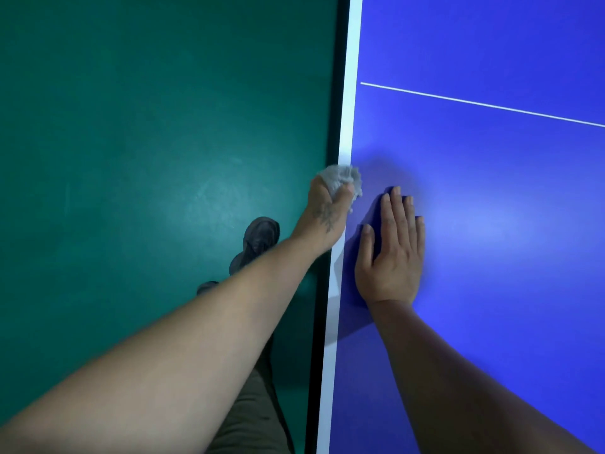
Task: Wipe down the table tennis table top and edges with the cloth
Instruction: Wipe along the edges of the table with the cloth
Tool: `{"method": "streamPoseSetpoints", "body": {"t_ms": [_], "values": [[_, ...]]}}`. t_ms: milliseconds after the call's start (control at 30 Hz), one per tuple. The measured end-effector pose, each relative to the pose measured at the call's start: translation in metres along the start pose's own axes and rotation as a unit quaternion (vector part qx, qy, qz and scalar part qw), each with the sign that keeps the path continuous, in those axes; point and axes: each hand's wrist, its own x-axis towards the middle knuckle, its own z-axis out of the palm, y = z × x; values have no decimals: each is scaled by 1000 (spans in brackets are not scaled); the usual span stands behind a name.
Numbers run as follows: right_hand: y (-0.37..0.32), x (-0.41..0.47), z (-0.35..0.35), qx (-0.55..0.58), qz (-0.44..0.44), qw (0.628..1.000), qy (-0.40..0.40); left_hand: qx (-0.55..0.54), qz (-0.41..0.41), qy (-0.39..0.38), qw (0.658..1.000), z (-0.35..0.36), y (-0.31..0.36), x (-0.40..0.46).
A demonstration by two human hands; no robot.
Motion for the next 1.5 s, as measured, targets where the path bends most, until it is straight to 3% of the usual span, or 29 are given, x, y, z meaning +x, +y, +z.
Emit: {"method": "streamPoseSetpoints", "body": {"t_ms": [167,267,467,600,767,900,1000,1100,1200,1367,1500], "values": [[0,0,0,-2,0,1000,-3,35,-87,-48,994,0,-20,-52],[0,0,0,-8,-2,1000,-4,38,-106,-38,993,1,-23,-46],[0,0,0,-11,-9,1000,1,6,-16,-4,1000,-2,24,34],[-1,0,-1,-15,-4,1000,-10,56,-27,19,998,-6,65,65],[-3,2,-2,-19,-3,1000,-6,22,0,25,999,-5,43,42],[-6,2,-3,-32,-5,999,-12,75,-115,-25,990,-2,3,-23],[-7,7,-4,-26,7,999,-20,79,-174,-13,982,4,-1,-32],[-11,7,-8,-17,24,999,-20,32,-125,3,992,0,30,11],[-17,26,-7,-8,48,999,-4,18,7,1,1000,-10,61,84],[-34,146,2,21,27,998,53,52,-6,18,998,-27,135,189],[-45,251,16,34,0,995,96,36,-4,27,999,-28,150,197]]}}
